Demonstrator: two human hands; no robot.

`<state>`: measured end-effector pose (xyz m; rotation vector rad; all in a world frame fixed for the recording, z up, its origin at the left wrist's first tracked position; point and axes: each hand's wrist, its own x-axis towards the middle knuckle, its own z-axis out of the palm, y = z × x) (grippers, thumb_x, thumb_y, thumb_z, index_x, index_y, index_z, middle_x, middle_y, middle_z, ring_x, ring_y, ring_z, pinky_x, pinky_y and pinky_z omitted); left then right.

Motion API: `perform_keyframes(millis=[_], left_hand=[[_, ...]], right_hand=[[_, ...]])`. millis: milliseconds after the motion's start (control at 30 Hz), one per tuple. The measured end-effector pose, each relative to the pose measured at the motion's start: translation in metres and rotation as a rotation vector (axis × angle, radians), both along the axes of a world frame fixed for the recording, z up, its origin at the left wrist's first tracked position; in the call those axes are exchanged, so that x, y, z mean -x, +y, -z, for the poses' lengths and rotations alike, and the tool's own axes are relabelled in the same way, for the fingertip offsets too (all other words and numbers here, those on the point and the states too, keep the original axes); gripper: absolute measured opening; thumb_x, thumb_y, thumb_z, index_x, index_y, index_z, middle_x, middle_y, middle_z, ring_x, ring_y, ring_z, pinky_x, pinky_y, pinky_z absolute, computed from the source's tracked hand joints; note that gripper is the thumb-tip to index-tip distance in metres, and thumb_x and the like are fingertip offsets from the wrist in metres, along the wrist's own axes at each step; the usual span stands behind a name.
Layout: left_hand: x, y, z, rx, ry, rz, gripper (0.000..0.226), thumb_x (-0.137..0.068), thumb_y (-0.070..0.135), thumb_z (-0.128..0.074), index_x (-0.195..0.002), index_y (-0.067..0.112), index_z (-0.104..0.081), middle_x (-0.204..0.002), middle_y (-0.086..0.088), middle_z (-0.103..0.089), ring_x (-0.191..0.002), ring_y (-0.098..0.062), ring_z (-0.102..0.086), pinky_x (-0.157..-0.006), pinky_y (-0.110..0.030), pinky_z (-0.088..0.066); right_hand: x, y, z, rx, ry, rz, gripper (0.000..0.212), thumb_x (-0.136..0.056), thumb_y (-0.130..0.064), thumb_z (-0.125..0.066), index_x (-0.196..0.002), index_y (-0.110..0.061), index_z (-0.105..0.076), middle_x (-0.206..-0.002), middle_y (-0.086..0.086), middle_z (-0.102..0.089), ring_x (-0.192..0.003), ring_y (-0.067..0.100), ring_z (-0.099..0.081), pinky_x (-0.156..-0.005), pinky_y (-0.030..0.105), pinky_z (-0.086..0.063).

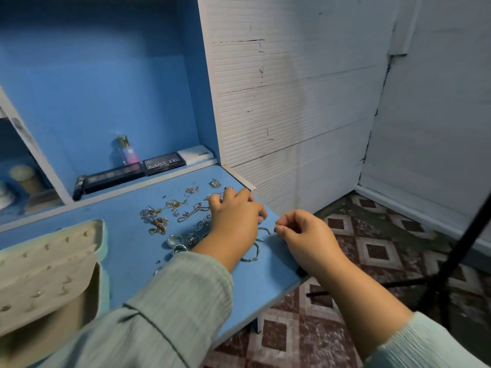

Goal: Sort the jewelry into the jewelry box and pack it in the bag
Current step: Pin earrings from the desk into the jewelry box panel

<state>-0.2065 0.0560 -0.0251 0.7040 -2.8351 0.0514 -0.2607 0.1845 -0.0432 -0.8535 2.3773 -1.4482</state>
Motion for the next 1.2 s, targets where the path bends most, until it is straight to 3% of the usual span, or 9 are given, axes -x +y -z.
perform_keyframes(millis=[367,533,667,900,1033,1200], left_hand=[[-0.001,0.003,0.003,0.078,-0.003,-0.067,0.020,-0.099,0.033,-0.039,-0.112,0.036,-0.053,-0.124,0.009,-0.043,-0.120,-0.017,-0.033,-0.095,-0.037,-0.021],[-0.010,0.003,0.001,0.032,0.053,-0.138,0.022,-0.097,0.026,-0.043,-0.115,0.035,-0.050,-0.122,0.009,-0.045,-0.116,-0.017,-0.035,-0.090,-0.034,-0.022],[-0.025,0.012,-0.005,0.010,0.061,-0.142,0.022,-0.100,0.033,-0.034,-0.116,0.033,-0.049,-0.124,0.007,-0.045,-0.117,-0.018,-0.035,-0.092,-0.034,-0.023],[-0.079,0.021,-0.017,-0.002,0.069,-0.181,0.025,-0.101,0.038,-0.029,-0.116,0.031,-0.049,-0.126,0.007,-0.044,-0.120,-0.020,-0.033,-0.094,-0.034,-0.024],[-0.119,0.021,-0.022,-0.005,0.102,-0.229,0.021,-0.100,0.038,-0.032,-0.111,0.035,-0.049,-0.124,0.011,-0.044,-0.119,-0.018,-0.033,-0.091,-0.032,-0.024],[-0.178,0.020,-0.028,0.030,0.172,-0.304,0.017,-0.100,0.038,-0.033,-0.110,0.037,-0.047,-0.121,0.015,-0.044,-0.115,-0.015,-0.036,-0.088,-0.031,-0.024]], right_hand=[[-0.004,0.000,0.001,0.023,0.012,-0.019,0.012,-0.091,-0.019,-0.056,-0.080,-0.023,-0.056,-0.072,-0.013,-0.053,-0.062,0.000,-0.046,-0.051,0.005,-0.038],[-0.009,-0.004,0.001,0.010,0.031,-0.015,0.010,-0.091,-0.019,-0.054,-0.082,-0.023,-0.056,-0.075,-0.013,-0.054,-0.066,0.001,-0.048,-0.054,0.013,-0.033],[-0.011,-0.008,-0.004,-0.044,0.047,-0.043,0.007,-0.092,-0.019,-0.053,-0.085,-0.021,-0.055,-0.077,-0.013,-0.053,-0.068,0.001,-0.047,-0.057,0.015,-0.034],[-0.039,-0.022,-0.022,-0.016,0.090,-0.110,0.007,-0.090,-0.015,-0.055,-0.084,-0.019,-0.054,-0.072,-0.008,-0.054,-0.060,0.001,-0.045,-0.049,0.009,-0.033],[-0.064,-0.034,-0.027,0.042,0.043,-0.156,0.019,-0.088,-0.014,-0.058,-0.073,-0.024,-0.053,-0.074,-0.008,-0.057,-0.061,0.002,-0.048,-0.055,0.015,-0.036],[-0.108,-0.045,-0.036,0.078,0.058,-0.283,0.012,-0.088,-0.015,-0.059,-0.079,-0.022,-0.057,-0.070,-0.012,-0.055,-0.056,-0.001,-0.045,-0.049,0.005,-0.036]])
